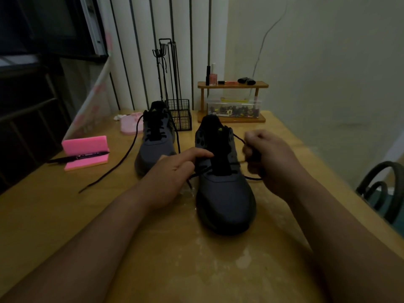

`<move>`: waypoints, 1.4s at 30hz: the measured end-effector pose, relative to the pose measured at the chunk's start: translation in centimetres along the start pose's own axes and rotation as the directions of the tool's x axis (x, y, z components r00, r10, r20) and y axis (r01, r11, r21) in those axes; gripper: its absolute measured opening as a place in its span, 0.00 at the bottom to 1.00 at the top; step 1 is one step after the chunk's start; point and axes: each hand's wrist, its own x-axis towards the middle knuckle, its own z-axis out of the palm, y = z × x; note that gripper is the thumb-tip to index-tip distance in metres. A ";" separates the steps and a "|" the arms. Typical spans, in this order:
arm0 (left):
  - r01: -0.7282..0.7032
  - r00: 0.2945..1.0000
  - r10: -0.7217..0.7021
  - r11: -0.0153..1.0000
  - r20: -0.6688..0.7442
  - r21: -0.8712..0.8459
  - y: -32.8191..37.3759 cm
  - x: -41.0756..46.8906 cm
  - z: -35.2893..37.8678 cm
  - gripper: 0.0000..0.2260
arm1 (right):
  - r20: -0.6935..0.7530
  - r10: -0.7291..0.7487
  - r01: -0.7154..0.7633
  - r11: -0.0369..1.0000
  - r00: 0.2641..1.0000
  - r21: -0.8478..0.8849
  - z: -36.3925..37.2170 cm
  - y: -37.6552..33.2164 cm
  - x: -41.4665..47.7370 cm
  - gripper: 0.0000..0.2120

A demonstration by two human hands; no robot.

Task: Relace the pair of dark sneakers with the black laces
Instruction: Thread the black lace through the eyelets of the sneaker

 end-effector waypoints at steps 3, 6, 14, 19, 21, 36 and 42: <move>-0.013 1.000 0.013 1.000 -0.001 0.015 -0.1 -0.1 0.0 0.21 | 0.170 -0.109 0.182 0.841 0.979 -0.509 0.7 0.7 -0.1 0.11; -0.021 1.000 0.021 0.999 -0.010 0.040 -0.2 -0.2 0.2 0.22 | 0.284 -0.106 0.267 0.738 0.953 -0.620 0.3 0.5 -0.2 0.08; -0.042 0.998 0.043 0.999 -0.036 0.015 0.0 -0.1 0.4 0.22 | 0.338 -0.181 0.383 0.456 0.924 -0.803 1.2 0.2 -0.3 0.07; -0.033 0.999 0.034 0.999 -0.042 0.025 0.0 -0.2 0.4 0.23 | 0.394 -0.138 0.418 0.312 0.909 -0.853 1.2 -0.7 -0.7 0.07; -0.037 0.998 0.038 0.999 -0.049 0.009 0.2 -0.2 0.4 0.23 | 0.361 -0.144 0.386 0.449 0.922 -0.806 1.3 -0.4 -0.6 0.08; -0.026 0.998 0.028 0.999 -0.061 0.041 0.8 -0.3 0.4 0.22 | -0.402 -0.064 0.052 0.998 0.913 -0.040 -1.8 -0.4 1.6 0.16; -0.017 0.974 0.020 1.000 -0.225 0.012 1.4 0.0 0.7 0.15 | -0.056 -0.191 0.178 0.966 0.980 -0.187 -0.9 -1.5 -0.2 0.14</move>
